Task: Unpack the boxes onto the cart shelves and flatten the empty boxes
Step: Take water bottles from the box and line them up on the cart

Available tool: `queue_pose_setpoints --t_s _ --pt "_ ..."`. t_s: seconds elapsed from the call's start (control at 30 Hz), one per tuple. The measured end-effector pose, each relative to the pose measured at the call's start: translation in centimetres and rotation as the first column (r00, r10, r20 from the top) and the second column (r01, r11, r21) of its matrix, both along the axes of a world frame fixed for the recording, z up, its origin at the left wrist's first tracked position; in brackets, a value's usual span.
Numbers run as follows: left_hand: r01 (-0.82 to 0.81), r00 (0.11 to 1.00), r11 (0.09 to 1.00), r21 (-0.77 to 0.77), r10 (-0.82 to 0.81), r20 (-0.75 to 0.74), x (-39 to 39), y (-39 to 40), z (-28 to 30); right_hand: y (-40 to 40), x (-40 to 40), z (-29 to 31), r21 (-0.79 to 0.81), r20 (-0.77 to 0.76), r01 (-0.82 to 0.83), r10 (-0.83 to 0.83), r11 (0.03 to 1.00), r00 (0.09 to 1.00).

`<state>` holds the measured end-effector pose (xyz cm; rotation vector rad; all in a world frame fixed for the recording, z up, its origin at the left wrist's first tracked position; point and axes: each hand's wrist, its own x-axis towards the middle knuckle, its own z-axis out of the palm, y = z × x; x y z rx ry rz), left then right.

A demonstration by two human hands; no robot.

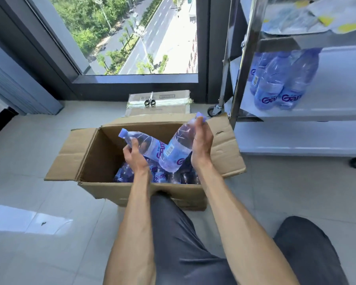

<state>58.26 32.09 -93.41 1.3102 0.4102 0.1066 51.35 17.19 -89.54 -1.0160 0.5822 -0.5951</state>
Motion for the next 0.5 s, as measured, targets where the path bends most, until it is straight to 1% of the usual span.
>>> queue_pose_setpoints --t_s 0.03,0.07,0.1,0.13,0.17,0.23,0.27,0.3,0.33,0.37,0.4,0.47,0.5 --pt "0.050 0.999 0.995 -0.084 -0.048 0.026 -0.9 -1.2 0.9 -1.1 -0.6 1.4 0.035 0.027 0.003 -0.004 0.999 1.000" --pt "0.124 0.992 0.979 -0.164 -0.122 0.021 -2.3 -2.3 1.6 -2.4 -1.8 2.5 0.084 0.046 -0.012 0.008 0.996 0.999" --pt "0.213 0.976 0.944 -0.253 -0.219 0.005 -3.7 -3.5 2.3 -3.8 -3.3 3.3 0.158 0.079 -0.035 0.023 0.987 0.997" --pt "0.307 0.945 0.886 -0.349 -0.328 -0.003 -5.4 -4.7 2.9 -5.3 -5.0 3.6 0.254 0.128 -0.052 0.020 0.966 0.992" --pt "0.385 0.904 0.804 -0.453 -0.427 0.011 -6.9 -6.0 3.3 -6.7 -7.1 3.6 0.327 0.155 -0.050 -0.001 0.944 0.988" --pt "0.490 0.809 0.602 -0.630 -0.584 0.071 -10.3 -8.5 3.6 -9.3 -11.6 2.8 0.393 0.145 -0.017 -0.044 0.919 0.988" --pt "0.505 0.763 0.518 -0.691 -0.642 0.076 -12.2 -9.7 3.7 -10.5 -14.0 2.3 0.432 0.145 -0.008 -0.060 0.902 0.988" --pt "0.503 0.721 0.462 -0.730 -0.691 0.060 -14.2 -11.2 3.7 -11.7 -16.6 1.7 0.499 0.157 -0.011 -0.078 0.867 0.985" --pt "0.501 0.689 0.448 -0.741 -0.724 0.028 -16.2 -12.5 3.5 -12.9 -18.9 1.2 0.564 0.173 -0.023 -0.091 0.826 0.981" --pt "0.503 0.656 0.437 -0.746 -0.755 0.000 -18.0 -13.4 3.1 -13.8 -20.8 0.7 0.590 0.173 -0.035 -0.084 0.806 0.981" --pt "0.515 0.614 0.442 -0.735 -0.788 -0.043 -20.0 -14.4 2.8 -14.8 -22.9 0.2 0.588 0.175 -0.041 -0.078 0.808 0.981" --pt "0.562 0.536 0.452 -0.693 -0.837 -0.111 -23.3 -15.9 2.3 -16.4 -26.2 -1.1 0.534 0.173 -0.052 -0.048 0.844 0.984" --pt "0.583 0.523 0.461 -0.669 -0.843 -0.126 -24.5 -16.6 2.3 -17.0 -27.6 -1.6 0.530 0.166 -0.061 -0.034 0.846 0.986"
